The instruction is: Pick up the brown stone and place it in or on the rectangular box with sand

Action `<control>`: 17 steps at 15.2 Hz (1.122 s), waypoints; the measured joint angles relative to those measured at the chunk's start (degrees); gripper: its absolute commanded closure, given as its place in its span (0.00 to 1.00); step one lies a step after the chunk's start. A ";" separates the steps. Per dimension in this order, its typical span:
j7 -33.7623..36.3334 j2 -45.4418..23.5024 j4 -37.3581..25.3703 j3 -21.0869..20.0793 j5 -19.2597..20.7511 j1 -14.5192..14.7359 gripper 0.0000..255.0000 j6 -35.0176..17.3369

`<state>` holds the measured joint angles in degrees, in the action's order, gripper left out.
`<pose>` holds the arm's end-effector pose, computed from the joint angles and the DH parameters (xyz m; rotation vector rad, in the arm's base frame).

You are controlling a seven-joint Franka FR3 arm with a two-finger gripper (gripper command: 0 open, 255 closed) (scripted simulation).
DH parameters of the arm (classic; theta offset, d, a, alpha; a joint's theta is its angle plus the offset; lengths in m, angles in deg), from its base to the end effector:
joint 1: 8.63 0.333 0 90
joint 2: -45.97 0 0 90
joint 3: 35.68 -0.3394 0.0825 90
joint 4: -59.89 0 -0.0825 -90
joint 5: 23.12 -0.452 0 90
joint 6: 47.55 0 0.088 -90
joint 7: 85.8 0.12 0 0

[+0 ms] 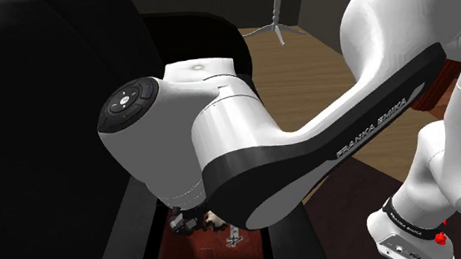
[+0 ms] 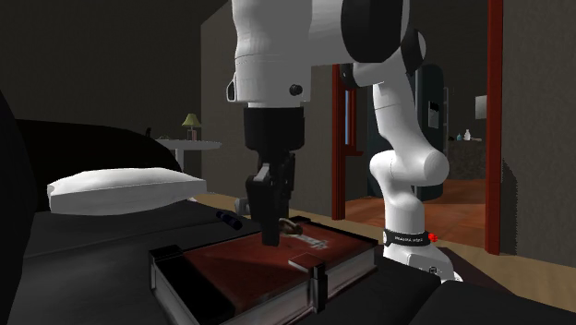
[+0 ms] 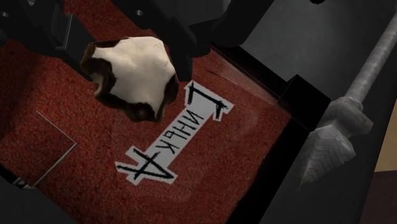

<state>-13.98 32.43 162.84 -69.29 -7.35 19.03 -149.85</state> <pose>0.3543 0.5536 0.4024 2.9000 -0.1406 0.0579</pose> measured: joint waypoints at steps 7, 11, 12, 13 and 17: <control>0.01 -0.02 0.00 0.00 0.01 0.01 0.00 -0.03; -0.08 -0.25 -2.19 -0.13 -0.03 0.34 0.00 1.96; -0.29 -0.07 -3.91 -0.27 -0.26 0.52 0.00 3.75; -0.27 0.04 -5.45 -0.47 -0.43 0.82 0.00 5.42; -0.34 -0.35 -7.41 -0.54 -0.33 1.12 0.00 7.12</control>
<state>-14.32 32.08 155.43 -69.83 -7.68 20.15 -142.74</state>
